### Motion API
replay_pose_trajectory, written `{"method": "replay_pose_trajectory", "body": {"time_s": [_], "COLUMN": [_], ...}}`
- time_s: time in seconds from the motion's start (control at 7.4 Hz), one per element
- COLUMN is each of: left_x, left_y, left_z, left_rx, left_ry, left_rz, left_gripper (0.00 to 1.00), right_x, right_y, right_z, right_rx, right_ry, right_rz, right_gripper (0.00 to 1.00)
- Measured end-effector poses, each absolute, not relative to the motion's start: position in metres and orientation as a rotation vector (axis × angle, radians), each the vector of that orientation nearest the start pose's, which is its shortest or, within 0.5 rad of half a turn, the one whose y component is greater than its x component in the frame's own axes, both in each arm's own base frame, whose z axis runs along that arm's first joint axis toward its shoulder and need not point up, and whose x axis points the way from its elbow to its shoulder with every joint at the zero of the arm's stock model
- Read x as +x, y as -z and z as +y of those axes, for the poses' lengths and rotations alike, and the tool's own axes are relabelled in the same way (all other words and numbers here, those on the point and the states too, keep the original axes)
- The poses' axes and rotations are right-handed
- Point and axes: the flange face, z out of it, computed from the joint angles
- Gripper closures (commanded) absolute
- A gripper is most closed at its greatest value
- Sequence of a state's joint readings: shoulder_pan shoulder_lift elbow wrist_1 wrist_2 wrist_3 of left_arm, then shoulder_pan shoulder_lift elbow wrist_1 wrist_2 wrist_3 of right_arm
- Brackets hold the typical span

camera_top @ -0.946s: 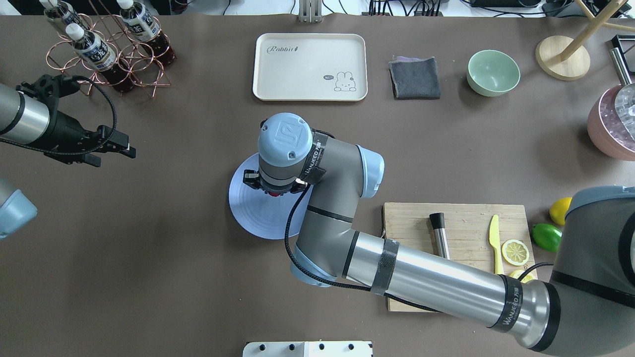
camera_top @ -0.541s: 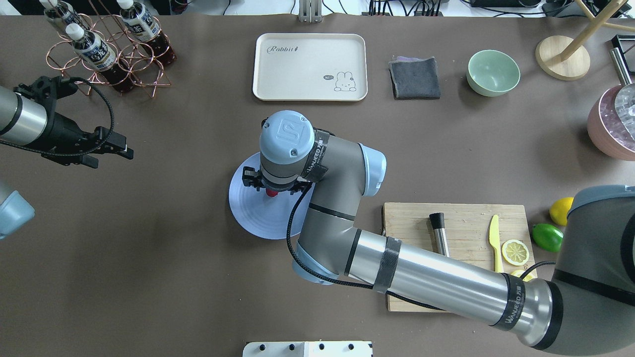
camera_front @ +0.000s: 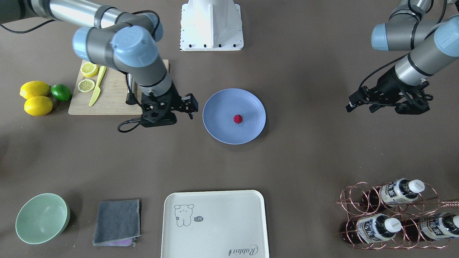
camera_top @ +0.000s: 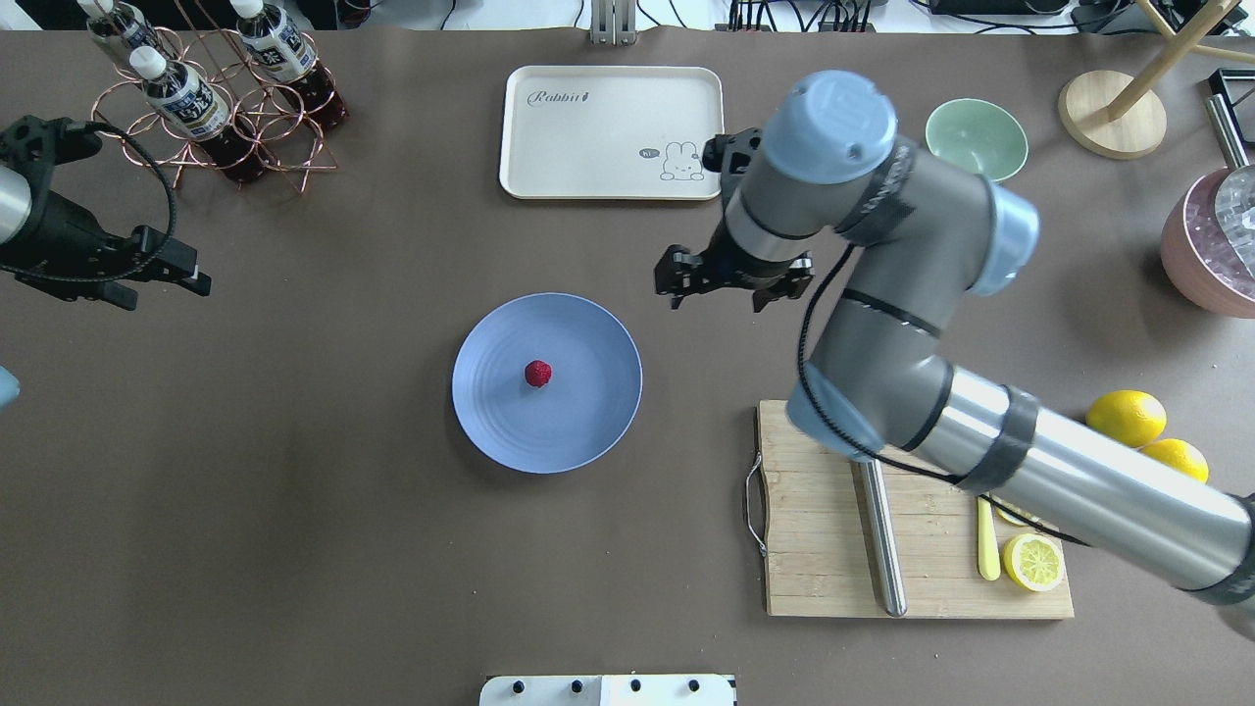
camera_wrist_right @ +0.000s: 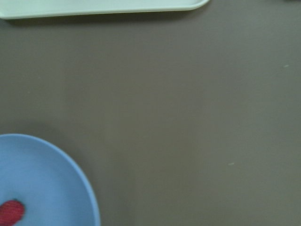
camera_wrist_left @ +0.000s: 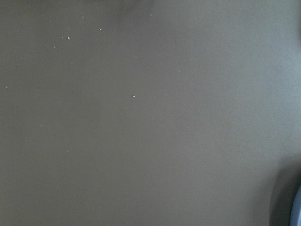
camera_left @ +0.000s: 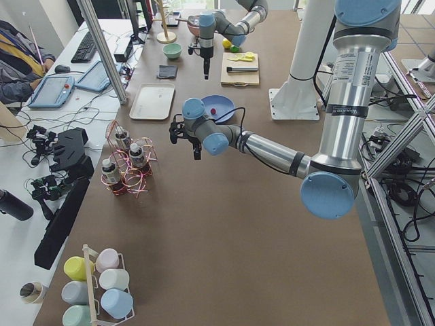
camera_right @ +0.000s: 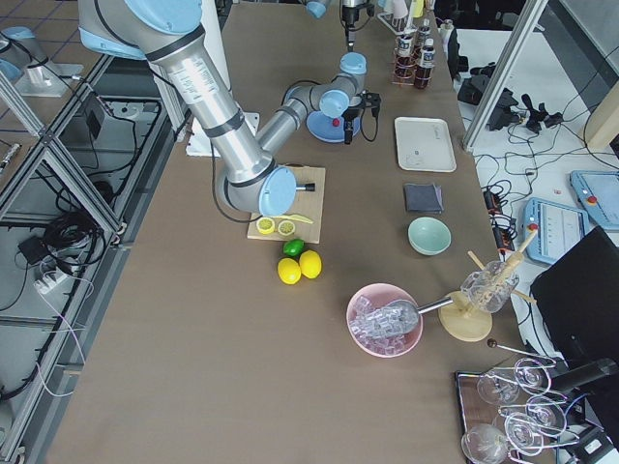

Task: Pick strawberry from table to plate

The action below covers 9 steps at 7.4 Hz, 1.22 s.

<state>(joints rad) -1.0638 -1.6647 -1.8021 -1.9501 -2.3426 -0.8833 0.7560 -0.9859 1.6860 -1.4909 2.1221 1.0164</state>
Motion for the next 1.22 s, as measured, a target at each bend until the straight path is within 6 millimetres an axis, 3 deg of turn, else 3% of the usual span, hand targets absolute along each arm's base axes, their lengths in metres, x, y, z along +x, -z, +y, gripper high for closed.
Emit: {"method": "replay_pose_trajectory", "body": {"time_s": [0.27,0.54,0.68,0.95,1.08,1.22], "left_x": [0.12,0.03,-0.005,-0.043,-0.05,-0.054], "left_y": [-0.471,-0.497,-0.503,-0.516,-0.525,-0.532], "left_z": [-0.504,-0.512,-0.512,-0.505,-0.503,-0.502], "left_rx": [0.084,0.08,0.067,0.048,0.042,0.031], "left_ry": [-0.02,-0.097,-0.101,-0.082,-0.085,-0.083], "left_rz": [0.879,0.798,0.783,0.776,0.776,0.776], "left_gripper": [0.03,0.03,0.03,0.03,0.03,0.03], "right_x": [-0.269,-0.14,-0.076,0.04,0.077,0.102], "right_y": [-0.35,-0.45,-0.487,-0.546,-0.573,-0.591], "right_z": [-0.551,-0.561,-0.565,-0.559,-0.547,-0.532], "right_rx": [0.078,0.113,0.107,0.081,0.064,0.053], "right_ry": [0.099,0.204,0.248,0.272,0.249,0.218], "right_rz": [-0.912,-0.831,-0.787,-0.75,-0.751,-0.755], "right_gripper": [0.0,0.0,0.0,0.0,0.0,0.0]}}
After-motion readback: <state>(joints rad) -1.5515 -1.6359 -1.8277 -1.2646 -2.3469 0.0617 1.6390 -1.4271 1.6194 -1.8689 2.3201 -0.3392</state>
